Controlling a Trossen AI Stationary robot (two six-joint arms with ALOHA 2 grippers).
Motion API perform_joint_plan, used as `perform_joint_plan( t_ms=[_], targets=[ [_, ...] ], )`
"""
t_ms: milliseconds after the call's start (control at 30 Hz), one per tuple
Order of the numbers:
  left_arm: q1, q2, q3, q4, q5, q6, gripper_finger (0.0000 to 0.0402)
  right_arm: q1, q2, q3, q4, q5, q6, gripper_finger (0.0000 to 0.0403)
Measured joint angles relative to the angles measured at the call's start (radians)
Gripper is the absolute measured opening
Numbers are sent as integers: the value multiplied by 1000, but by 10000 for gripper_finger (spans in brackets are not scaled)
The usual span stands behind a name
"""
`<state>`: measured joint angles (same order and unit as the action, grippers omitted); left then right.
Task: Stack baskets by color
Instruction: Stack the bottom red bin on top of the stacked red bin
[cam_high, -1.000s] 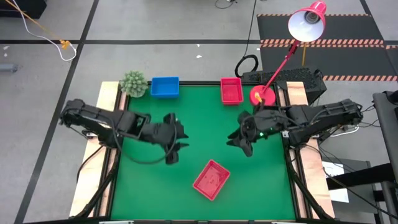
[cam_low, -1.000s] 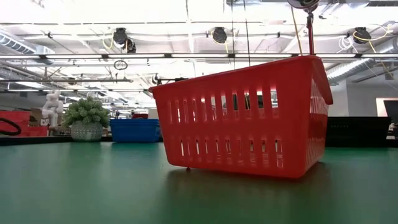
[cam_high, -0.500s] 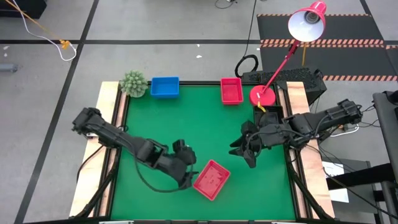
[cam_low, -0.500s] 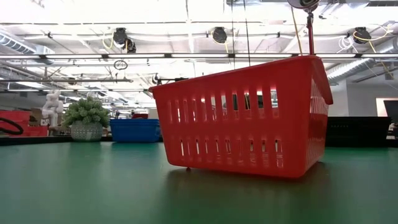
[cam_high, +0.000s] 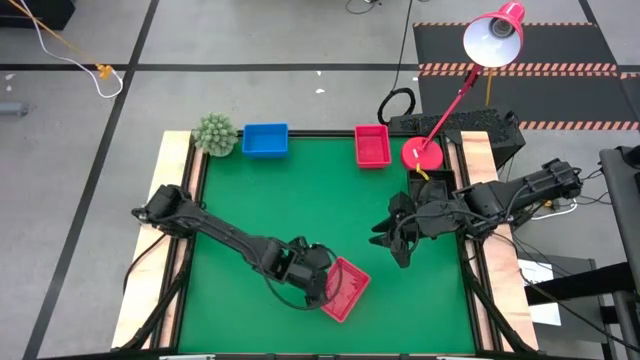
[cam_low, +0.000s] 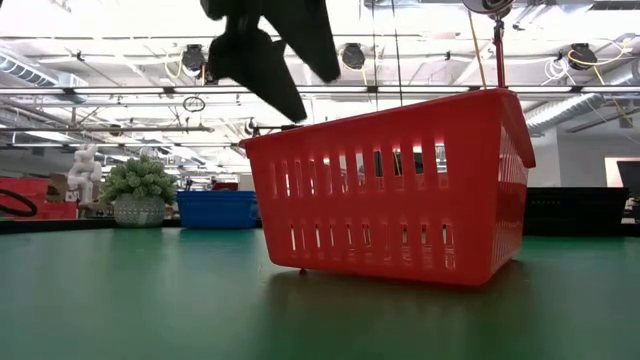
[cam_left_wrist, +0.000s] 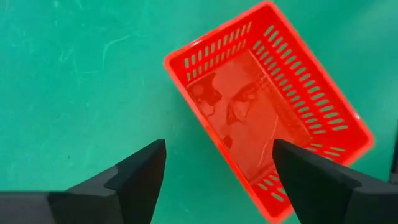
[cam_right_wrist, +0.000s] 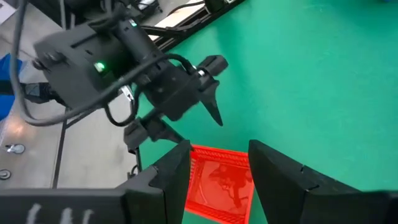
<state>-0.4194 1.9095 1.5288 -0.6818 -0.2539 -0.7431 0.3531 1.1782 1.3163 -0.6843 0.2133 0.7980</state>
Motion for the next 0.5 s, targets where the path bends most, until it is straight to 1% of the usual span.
perform_joint_plan(
  t_ms=[133,233,500],
  targets=[
    [9,29,0,9,2,-4,274,0,0,0,-1,0,-5,155],
    [23,48,0,14,33,-4,261,0,0,0,-7,0,-9,155],
    [57,111,0,96,106,1,224,0,0,0,-26,0,-17,155]
  ],
)
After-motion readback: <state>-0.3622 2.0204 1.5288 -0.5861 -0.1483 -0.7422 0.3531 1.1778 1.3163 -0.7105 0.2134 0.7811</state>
